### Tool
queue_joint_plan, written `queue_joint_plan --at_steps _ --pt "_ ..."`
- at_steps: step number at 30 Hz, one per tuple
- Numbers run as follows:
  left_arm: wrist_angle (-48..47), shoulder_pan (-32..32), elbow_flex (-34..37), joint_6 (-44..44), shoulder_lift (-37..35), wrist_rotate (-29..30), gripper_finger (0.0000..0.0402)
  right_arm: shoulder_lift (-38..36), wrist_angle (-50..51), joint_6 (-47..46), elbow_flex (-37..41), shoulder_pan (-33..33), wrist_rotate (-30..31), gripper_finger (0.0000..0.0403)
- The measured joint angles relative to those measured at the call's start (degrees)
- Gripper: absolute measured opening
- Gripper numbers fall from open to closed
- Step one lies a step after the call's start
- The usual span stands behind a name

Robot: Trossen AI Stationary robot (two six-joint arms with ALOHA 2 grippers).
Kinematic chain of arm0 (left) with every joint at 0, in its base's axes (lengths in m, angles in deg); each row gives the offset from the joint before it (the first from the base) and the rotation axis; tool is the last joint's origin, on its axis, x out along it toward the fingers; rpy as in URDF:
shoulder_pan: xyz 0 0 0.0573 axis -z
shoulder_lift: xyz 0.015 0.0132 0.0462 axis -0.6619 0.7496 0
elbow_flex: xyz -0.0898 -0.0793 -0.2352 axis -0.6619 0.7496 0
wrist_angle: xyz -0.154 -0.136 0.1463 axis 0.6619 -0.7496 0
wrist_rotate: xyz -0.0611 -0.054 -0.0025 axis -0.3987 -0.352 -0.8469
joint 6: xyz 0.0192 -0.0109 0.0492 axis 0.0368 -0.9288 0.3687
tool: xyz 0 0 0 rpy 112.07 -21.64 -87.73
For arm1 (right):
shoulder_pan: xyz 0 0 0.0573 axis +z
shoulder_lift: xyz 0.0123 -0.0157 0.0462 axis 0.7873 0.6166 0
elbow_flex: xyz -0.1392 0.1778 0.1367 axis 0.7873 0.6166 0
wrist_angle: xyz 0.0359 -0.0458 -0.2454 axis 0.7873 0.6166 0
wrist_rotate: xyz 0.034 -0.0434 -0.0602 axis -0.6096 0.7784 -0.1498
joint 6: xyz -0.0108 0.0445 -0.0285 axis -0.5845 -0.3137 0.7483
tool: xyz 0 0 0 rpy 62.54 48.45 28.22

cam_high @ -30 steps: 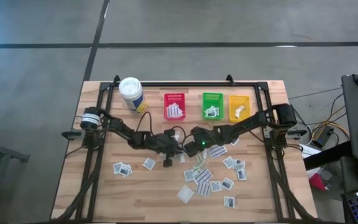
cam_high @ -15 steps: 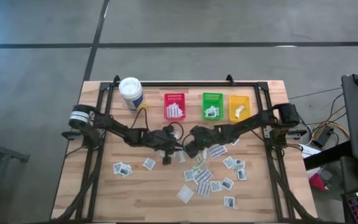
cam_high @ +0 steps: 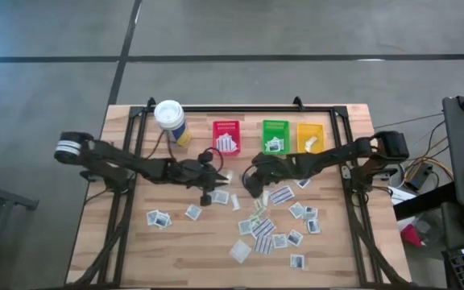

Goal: Pick & Place First Aid Supplies
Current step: Put the alcohol pad in the green bin

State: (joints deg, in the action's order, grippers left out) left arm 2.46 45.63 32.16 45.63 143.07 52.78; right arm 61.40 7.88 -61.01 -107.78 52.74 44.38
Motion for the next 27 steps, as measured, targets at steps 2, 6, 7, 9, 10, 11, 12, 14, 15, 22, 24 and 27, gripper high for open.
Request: queue_joint_plan --at_steps 2,6,7,9,10,11,12,14,15,22,24,27 --pt "-0.09 0.00 1.61 -0.32 -2.51 0.01 0.0064 -1.80 1.59 1.64 0.03 -0.07 1.85 0.0008" --pt "0.12 -0.02 5.28 -2.47 -6.81 0.26 0.0064 -5.54 5.66 4.05 0.07 -0.12 6.51 0.0008" --pt "0.19 -0.02 6.08 -3.49 -7.56 0.38 0.0064 -6.31 6.49 4.52 0.07 -0.12 7.73 0.0008" --pt "0.42 -0.02 7.72 -4.69 -9.00 0.63 0.0064 -7.98 7.18 5.84 0.09 -0.12 9.87 0.0008" --pt "0.35 -0.02 8.43 -5.18 -9.37 0.79 0.0064 -8.60 7.26 6.69 0.13 -0.18 10.84 0.0008" --pt "0.52 -0.02 8.90 -5.57 -9.71 0.80 0.0064 -9.46 7.48 7.45 0.18 -0.34 11.58 0.0008" --pt "0.80 -0.03 9.48 -5.95 -9.85 0.81 0.0064 -10.03 7.96 7.84 0.27 -0.54 12.38 0.0008" --pt "1.25 -0.07 10.42 -6.63 -9.91 0.81 0.0064 -11.17 8.37 8.51 0.22 -1.32 14.51 0.0008" --pt "1.93 -0.07 10.77 -6.86 -9.69 0.79 0.0064 -11.64 9.56 9.02 0.27 -1.84 15.68 0.0008" --pt "3.11 -0.04 11.65 -9.44 -8.44 0.77 0.0064 -13.64 10.97 10.88 1.14 -7.70 20.02 0.0008" --pt "3.13 -0.04 11.60 -9.68 -8.25 0.73 0.0064 -13.77 12.20 10.83 1.33 -10.18 20.02 0.0008" --pt "3.26 -0.04 11.60 -10.06 -7.85 0.73 0.0064 -13.77 14.71 10.31 1.60 -13.99 19.85 0.0008"
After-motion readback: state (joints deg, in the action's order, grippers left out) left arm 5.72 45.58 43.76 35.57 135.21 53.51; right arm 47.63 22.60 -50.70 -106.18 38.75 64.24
